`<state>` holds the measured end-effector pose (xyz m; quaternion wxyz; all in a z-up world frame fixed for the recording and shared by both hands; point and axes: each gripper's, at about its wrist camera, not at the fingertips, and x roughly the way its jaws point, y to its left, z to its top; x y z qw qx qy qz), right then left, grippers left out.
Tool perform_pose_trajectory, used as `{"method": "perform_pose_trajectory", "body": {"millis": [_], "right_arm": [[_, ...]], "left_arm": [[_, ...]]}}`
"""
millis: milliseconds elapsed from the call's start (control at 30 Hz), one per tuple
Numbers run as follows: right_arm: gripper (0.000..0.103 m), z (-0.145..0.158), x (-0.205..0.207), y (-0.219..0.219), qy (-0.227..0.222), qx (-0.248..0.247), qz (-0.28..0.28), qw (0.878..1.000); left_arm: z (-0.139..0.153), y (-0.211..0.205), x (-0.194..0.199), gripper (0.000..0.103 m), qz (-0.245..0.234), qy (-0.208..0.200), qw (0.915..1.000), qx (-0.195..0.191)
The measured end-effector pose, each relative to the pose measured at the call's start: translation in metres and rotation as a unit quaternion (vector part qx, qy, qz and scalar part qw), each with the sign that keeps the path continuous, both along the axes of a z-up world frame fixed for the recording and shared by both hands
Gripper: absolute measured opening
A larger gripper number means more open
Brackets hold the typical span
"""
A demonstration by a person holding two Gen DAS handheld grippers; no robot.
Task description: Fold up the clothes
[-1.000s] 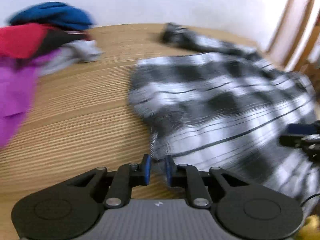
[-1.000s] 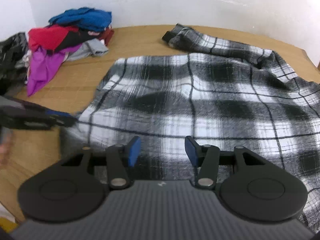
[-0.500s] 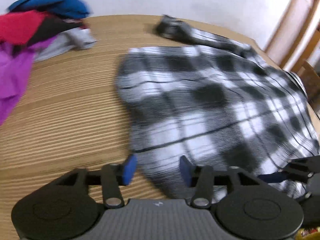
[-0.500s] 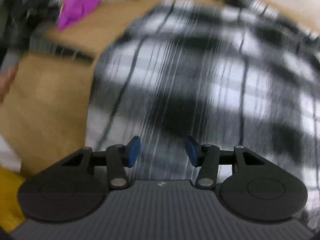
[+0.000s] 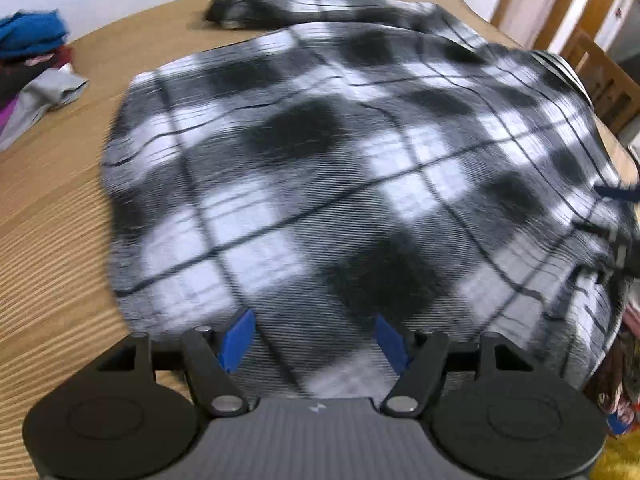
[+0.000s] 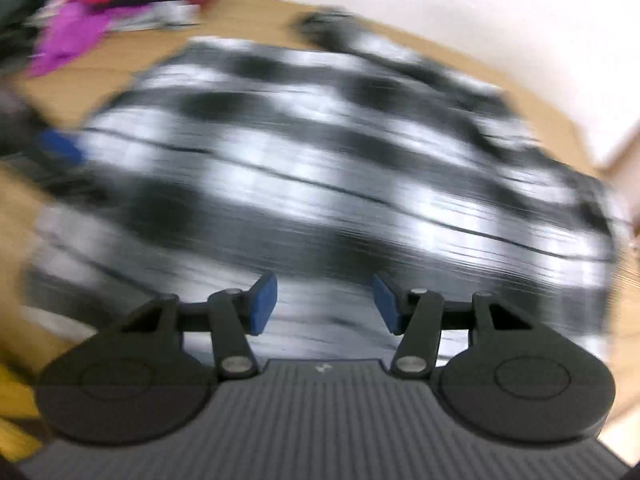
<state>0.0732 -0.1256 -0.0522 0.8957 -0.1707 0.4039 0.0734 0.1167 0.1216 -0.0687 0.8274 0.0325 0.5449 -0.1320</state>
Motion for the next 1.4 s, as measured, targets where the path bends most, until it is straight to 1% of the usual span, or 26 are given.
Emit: {"method": "perform_pose_trajectory", "body": {"millis": [67,167,200,233,300,367,433,467,533,600,700,767,833,867,933,967,1000,1067,1133,1167,1200,1267,1300,1333,1400], "right_arm": [[0.056,0.001,0.004,-0.054,-0.011,-0.006,-0.039,0.999],[0.056,-0.009,0.025,-0.125,-0.001,0.007,-0.082,0.997],[0.056,-0.012,0.032,-0.145,0.003,0.02,-0.091,0.996],[0.056,-0.017,0.038,-0.16,0.006,0.03,-0.093,0.995],[0.055,-0.03,0.049,-0.186,0.014,0.04,-0.089,0.995],[0.056,-0.049,0.056,-0.199,0.038,0.026,-0.079,0.996],[0.061,-0.055,0.05,-0.211,0.025,0.037,-0.05,0.998],[0.062,-0.055,0.045,-0.217,0.024,0.041,-0.038,0.998],[0.062,-0.054,0.041,-0.229,0.047,0.047,-0.021,0.998],[0.062,-0.054,0.035,-0.241,0.069,0.065,-0.016,0.995],[0.062,-0.054,0.022,-0.252,0.079,0.082,-0.009,0.994],[0.062,-0.054,0.018,-0.256,0.082,0.084,-0.007,0.993],[0.062,-0.052,0.022,-0.255,0.09,0.082,-0.006,0.993],[0.062,-0.051,0.024,-0.255,0.094,0.08,-0.005,0.992],[0.062,-0.044,0.031,-0.253,0.106,0.073,-0.002,0.992],[0.062,-0.036,0.036,-0.253,0.098,0.076,0.001,0.992],[0.062,-0.027,0.041,-0.253,0.088,0.08,0.005,0.993],[0.063,-0.004,0.058,-0.255,0.05,0.097,0.01,0.994],[0.064,0.019,0.08,-0.258,0.01,0.119,0.009,0.993],[0.067,0.027,0.096,-0.259,-0.002,0.135,-0.001,0.991],[0.069,0.034,0.113,-0.26,-0.012,0.152,-0.013,0.988],[0.069,0.04,0.146,-0.257,-0.02,0.175,-0.02,0.984],[0.069,0.041,0.164,-0.253,-0.022,0.176,-0.02,0.984],[0.068,0.042,0.182,-0.248,-0.025,0.175,-0.02,0.984],[0.068,0.039,0.222,-0.235,-0.026,0.152,-0.004,0.988]], "left_arm": [[0.0,-0.02,-0.005,0.07,0.003,-0.001,0.9999,0.014],[-0.012,-0.056,-0.014,0.073,0.01,-0.004,0.9968,0.08],[-0.015,-0.063,-0.018,0.08,0.016,-0.01,0.9951,0.097],[-0.015,-0.068,-0.022,0.081,0.025,-0.021,0.9933,0.111],[-0.016,-0.073,-0.026,0.083,0.055,-0.017,0.9908,0.122],[-0.017,-0.073,-0.031,0.086,0.082,-0.006,0.9893,0.121],[-0.017,-0.072,-0.04,0.089,0.094,0.004,0.9877,0.125],[-0.016,-0.073,-0.045,0.09,0.099,0.009,0.9866,0.129],[-0.015,-0.073,-0.056,0.091,0.111,0.022,0.9845,0.134],[-0.013,-0.074,-0.064,0.091,0.12,0.033,0.9828,0.136],[-0.011,-0.076,-0.074,0.091,0.132,0.049,0.98,0.14],[-0.009,-0.08,-0.076,0.091,0.128,0.051,0.9778,0.158],[-0.005,-0.083,-0.073,0.087,0.123,0.053,0.9765,0.168],[0.0,-0.085,-0.069,0.083,0.121,0.045,0.977,0.169],[0.012,-0.09,-0.059,0.082,0.117,0.02,0.978,0.172],[0.018,-0.092,-0.054,0.083,0.115,0.008,0.9782,0.173],[0.026,-0.094,-0.045,0.084,0.116,-0.012,0.9793,0.165],[0.04,-0.093,-0.018,0.085,0.127,-0.054,0.9813,0.134],[0.046,-0.092,0.014,0.085,0.143,-0.075,0.9808,0.109],[0.047,-0.093,0.034,0.085,0.15,-0.08,0.9803,0.101],[0.046,-0.095,0.051,0.085,0.153,-0.083,0.9797,0.099],[0.044,-0.102,0.082,0.085,0.152,-0.091,0.978,0.11],[0.041,-0.106,0.095,0.085,0.152,-0.092,0.9768,0.12],[0.037,-0.11,0.107,0.085,0.152,-0.091,0.9754,0.131],[0.027,-0.118,0.128,0.085,0.156,-0.085,0.9727,0.15]]}}
